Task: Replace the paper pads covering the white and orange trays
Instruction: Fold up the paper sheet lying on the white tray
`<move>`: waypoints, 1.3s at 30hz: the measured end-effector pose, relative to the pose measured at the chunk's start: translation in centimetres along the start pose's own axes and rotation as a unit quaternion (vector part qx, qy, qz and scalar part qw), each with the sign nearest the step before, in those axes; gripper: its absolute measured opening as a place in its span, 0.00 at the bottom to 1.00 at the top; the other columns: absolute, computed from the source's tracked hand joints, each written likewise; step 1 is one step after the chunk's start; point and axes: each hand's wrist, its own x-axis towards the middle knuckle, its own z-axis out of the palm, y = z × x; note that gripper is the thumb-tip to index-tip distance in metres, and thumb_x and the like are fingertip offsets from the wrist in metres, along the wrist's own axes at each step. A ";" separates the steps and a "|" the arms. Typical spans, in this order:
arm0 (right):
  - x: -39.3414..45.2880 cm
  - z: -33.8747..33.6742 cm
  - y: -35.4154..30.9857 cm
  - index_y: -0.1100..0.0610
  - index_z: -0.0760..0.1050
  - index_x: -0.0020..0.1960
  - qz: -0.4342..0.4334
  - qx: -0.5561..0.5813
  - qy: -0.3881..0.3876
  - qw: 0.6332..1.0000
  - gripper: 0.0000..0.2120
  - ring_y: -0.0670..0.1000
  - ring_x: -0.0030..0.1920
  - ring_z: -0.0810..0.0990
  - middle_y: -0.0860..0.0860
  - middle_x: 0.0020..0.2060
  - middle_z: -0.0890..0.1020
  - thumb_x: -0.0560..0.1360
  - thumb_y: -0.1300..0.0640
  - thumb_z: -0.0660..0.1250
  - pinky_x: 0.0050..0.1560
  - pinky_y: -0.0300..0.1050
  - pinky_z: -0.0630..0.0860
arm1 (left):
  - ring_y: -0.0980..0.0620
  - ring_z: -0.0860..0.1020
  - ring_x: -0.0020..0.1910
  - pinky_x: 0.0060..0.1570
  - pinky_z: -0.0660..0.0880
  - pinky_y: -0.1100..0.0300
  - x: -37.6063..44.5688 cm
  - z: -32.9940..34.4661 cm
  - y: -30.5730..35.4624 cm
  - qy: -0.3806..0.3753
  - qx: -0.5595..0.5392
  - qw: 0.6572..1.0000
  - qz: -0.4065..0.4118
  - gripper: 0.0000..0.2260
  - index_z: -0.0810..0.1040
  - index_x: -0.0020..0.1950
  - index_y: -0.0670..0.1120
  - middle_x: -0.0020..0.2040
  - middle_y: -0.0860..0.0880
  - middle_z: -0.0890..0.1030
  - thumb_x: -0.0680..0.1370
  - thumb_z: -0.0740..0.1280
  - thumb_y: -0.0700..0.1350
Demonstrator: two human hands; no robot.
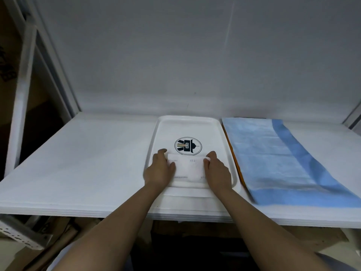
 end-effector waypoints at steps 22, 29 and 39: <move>2.0 3.3 0.4 0.50 0.57 0.76 -0.130 -0.118 -0.133 0.975 0.22 0.49 0.77 0.48 0.46 0.76 0.57 0.83 0.48 0.47 0.75 0.49 0.46 | 0.53 0.46 0.77 0.75 0.41 0.52 1.0 3.1 0.3 -0.120 0.203 0.959 0.155 0.25 0.50 0.78 0.51 0.79 0.52 0.52 0.83 0.47 0.56; 1.7 2.9 1.0 0.50 0.48 0.78 -0.102 -0.133 -0.175 0.970 0.26 0.50 0.77 0.43 0.47 0.78 0.48 0.82 0.44 0.44 0.76 0.50 0.43 | 0.53 0.43 0.77 0.75 0.41 0.53 2.0 2.9 -0.7 -0.154 0.183 0.958 0.160 0.23 0.49 0.78 0.56 0.79 0.53 0.47 0.83 0.46 0.56; 1.5 2.5 1.2 0.51 0.43 0.78 -0.090 -0.135 -0.196 0.967 0.28 0.49 0.77 0.40 0.48 0.78 0.44 0.82 0.43 0.44 0.76 0.48 0.40 | 0.53 0.42 0.77 0.75 0.40 0.52 2.3 2.8 -0.4 -0.153 0.205 0.958 0.127 0.25 0.47 0.78 0.54 0.79 0.51 0.44 0.82 0.45 0.57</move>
